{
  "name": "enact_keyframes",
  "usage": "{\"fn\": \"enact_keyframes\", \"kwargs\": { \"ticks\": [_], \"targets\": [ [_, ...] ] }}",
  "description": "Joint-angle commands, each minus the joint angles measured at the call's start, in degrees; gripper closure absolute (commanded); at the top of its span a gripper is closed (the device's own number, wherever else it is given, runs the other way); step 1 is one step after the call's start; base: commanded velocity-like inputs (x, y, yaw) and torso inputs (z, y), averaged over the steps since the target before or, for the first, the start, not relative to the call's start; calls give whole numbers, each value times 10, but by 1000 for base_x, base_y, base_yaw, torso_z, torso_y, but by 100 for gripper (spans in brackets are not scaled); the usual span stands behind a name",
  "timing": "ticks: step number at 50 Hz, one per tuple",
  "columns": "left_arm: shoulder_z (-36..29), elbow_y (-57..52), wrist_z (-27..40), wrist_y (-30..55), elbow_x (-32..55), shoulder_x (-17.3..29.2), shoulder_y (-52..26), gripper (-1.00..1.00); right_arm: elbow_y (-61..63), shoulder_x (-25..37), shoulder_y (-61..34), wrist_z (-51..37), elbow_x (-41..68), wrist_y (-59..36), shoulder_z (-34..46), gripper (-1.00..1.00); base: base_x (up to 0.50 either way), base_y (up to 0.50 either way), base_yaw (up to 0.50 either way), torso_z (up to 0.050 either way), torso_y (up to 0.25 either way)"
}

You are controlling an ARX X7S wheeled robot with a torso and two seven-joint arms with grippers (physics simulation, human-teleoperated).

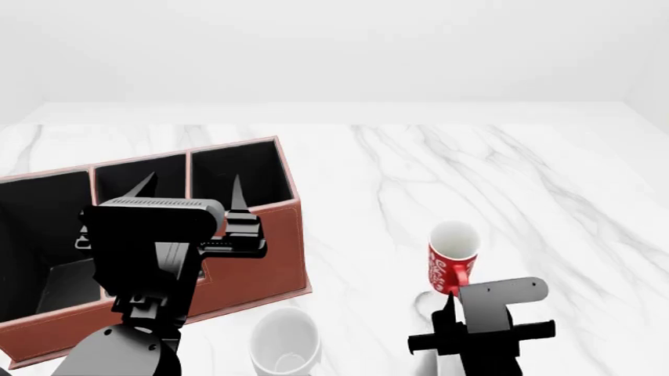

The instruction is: Pick up the red mug and place it to the right of the caddy.

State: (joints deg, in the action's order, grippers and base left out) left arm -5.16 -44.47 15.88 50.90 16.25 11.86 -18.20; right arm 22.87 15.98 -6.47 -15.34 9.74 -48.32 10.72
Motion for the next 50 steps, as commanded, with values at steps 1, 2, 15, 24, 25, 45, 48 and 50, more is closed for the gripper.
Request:
{"fn": "enact_keyframes", "kwargs": {
  "ticks": [1, 2, 15, 24, 25, 45, 48, 50],
  "targets": [
    [-2, 4, 2, -1, 4, 2, -2, -100, 42, 46, -71, 37, -16, -46, 33, 100, 0, 0, 0, 0, 0],
    [-3, 5, 3, -1, 4, 2, -1, -100, 30, 48, -83, 49, -11, -44, 35, 100, 0, 0, 0, 0, 0],
    [-5, 7, 5, -3, 8, 5, -3, -100, -304, 1, -287, 215, 35, 84, 91, 100, 0, 0, 0, 0, 1],
    [-5, 8, 7, -3, 12, 7, -5, -100, -484, -45, -367, 272, 34, 165, 114, 100, 0, 0, 0, 0, 0],
    [-5, 8, 7, -3, 13, 7, -4, -100, -520, -53, -378, 276, 29, 182, 119, 100, 0, 0, 0, 0, 0],
    [-9, 15, 11, -8, 18, 11, -8, -100, -750, -128, -447, 343, 17, 291, 164, 100, 0, 0, 0, 0, 1],
    [-9, 15, 12, -8, 19, 11, -8, -100, -750, -132, -446, 353, 19, 294, 171, 100, 0, 0, 0, 0, 0],
    [-10, 16, 12, -9, 20, 11, -8, -100, -751, -134, -444, 359, 21, 295, 175, 100, 0, 0, 0, 0, 0]
  ]
}}
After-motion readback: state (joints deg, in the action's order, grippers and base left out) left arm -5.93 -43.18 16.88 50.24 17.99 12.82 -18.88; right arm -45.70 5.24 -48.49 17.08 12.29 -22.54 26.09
